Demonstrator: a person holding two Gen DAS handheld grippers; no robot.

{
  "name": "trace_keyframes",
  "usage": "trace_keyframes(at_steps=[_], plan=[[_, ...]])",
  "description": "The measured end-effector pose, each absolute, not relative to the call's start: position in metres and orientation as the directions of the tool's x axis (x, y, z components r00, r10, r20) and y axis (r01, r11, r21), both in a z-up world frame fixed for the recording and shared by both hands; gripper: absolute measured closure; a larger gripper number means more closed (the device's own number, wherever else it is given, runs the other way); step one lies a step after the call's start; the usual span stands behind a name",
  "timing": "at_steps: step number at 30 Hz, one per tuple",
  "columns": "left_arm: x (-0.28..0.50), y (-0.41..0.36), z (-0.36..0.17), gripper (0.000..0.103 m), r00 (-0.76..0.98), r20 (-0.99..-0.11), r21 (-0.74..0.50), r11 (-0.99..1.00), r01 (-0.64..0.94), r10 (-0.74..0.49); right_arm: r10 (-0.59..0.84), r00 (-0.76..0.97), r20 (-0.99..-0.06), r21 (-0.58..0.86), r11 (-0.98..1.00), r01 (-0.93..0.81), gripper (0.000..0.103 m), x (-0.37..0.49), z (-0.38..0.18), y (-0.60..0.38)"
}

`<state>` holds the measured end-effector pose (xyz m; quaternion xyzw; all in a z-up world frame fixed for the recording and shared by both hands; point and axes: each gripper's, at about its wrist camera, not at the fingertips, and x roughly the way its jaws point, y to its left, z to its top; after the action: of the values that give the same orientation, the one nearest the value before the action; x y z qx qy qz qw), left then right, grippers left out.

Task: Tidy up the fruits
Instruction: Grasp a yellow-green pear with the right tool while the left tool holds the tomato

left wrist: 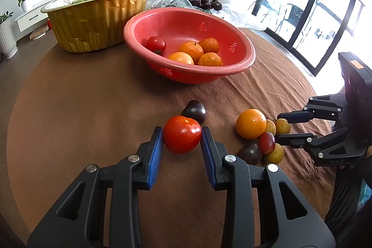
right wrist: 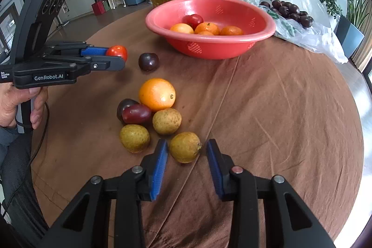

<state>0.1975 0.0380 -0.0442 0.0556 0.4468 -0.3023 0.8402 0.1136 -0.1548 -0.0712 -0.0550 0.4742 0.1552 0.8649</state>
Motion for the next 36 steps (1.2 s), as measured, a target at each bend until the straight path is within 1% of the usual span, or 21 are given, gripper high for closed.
trace_keyframes(at_steps=[5,7,15,22,31,36], plan=[[0.199,0.037,-0.045,0.073,0.416,-0.786,-0.178,0.812,0.556,-0.457,0.218,0.506,-0.835,0.054,0.946,-0.319,0.069,0.113,-0.072,-0.156],[0.199,0.037,-0.046,0.073,0.416,-0.786,-0.178,0.812,0.556,-0.457,0.223,0.505,-0.834,0.059,0.945,-0.321,0.073,0.113,-0.072,-0.155],[0.2,0.04,-0.045,0.073,0.421,-0.781,-0.187,0.817,0.546,-0.46,0.232,0.511,-0.828,0.073,0.948,-0.311,0.073,0.113,-0.069,-0.159],[0.201,0.043,-0.041,0.073,0.433,-0.77,-0.199,0.821,0.535,-0.468,0.248,0.547,-0.8,0.105,0.955,-0.279,0.073,0.112,-0.054,-0.171],[0.209,0.046,-0.01,0.073,0.486,-0.728,-0.207,0.831,0.516,-0.484,0.232,0.618,-0.751,0.122,0.969,-0.215,0.073,0.131,-0.018,-0.202],[0.23,0.034,0.017,0.072,0.523,-0.703,-0.198,0.839,0.506,-0.482,0.252,0.65,-0.717,0.139,0.965,-0.221,0.073,0.158,0.009,-0.204]])
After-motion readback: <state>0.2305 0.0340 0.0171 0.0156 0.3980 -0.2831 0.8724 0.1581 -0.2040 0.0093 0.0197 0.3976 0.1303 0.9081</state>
